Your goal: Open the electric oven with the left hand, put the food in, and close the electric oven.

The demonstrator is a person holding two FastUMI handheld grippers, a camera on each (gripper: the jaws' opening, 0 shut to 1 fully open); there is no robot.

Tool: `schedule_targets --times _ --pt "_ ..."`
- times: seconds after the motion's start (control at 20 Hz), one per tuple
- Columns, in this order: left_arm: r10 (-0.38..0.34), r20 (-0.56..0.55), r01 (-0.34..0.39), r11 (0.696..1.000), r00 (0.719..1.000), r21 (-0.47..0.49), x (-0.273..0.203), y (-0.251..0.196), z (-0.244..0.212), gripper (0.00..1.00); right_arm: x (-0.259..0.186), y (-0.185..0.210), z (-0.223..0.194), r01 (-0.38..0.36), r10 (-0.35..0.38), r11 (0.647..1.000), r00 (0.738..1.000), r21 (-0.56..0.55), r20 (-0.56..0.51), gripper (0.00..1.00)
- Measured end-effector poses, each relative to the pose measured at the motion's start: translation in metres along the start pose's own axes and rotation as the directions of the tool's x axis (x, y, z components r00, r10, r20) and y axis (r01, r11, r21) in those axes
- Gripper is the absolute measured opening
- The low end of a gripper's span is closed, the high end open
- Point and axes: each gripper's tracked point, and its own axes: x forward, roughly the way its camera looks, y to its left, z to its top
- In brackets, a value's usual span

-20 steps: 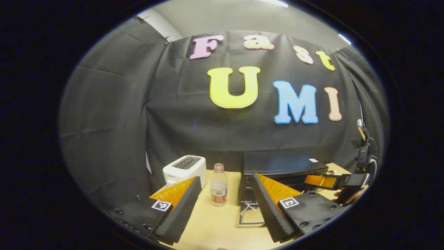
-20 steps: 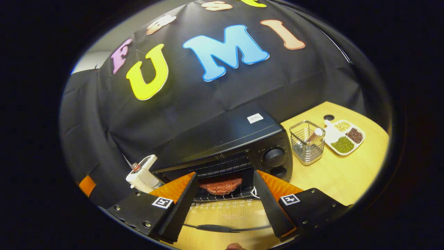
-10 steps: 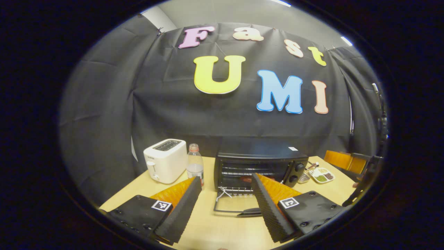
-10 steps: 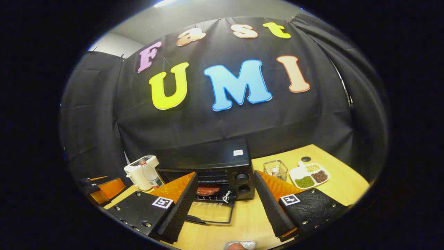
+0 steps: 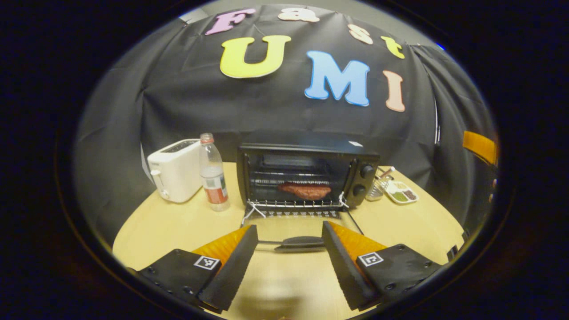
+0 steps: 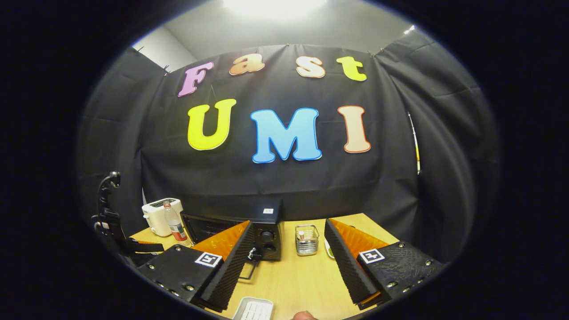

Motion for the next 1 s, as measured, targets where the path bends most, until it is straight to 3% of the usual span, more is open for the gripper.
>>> schedule_targets --times 0.1,0.15,0.45,0.8,1.0 --pt "-0.028 -0.064 0.028 1.0 0.998 -0.004 0.016 -0.014 -0.022 0.98 -0.008 -0.014 -0.001 0.027 -0.027 1.0 1.0 0.002 -0.012 1.0" --pt "-0.041 -0.091 0.041 0.999 0.995 -0.003 0.023 -0.02 -0.031 0.98 -0.012 -0.019 -0.002 0.039 -0.039 0.999 0.999 0.012 -0.02 0.96" --pt "-0.062 -0.228 0.065 0.998 0.972 0.006 0.053 -0.034 -0.077 1.0 -0.025 -0.054 0.007 0.118 -0.118 0.993 0.993 0.0 -0.009 0.96" --pt "-0.045 -0.317 0.048 0.999 0.947 0.001 0.079 -0.031 -0.111 0.98 -0.033 -0.067 0.005 0.164 -0.165 0.986 0.986 -0.04 -0.023 0.96" --pt "-0.01 -0.302 0.023 0.999 0.953 0.042 0.09 -0.025 -0.108 0.98 -0.034 -0.073 0.01 0.172 -0.174 0.98 0.985 -0.094 -0.01 0.96"
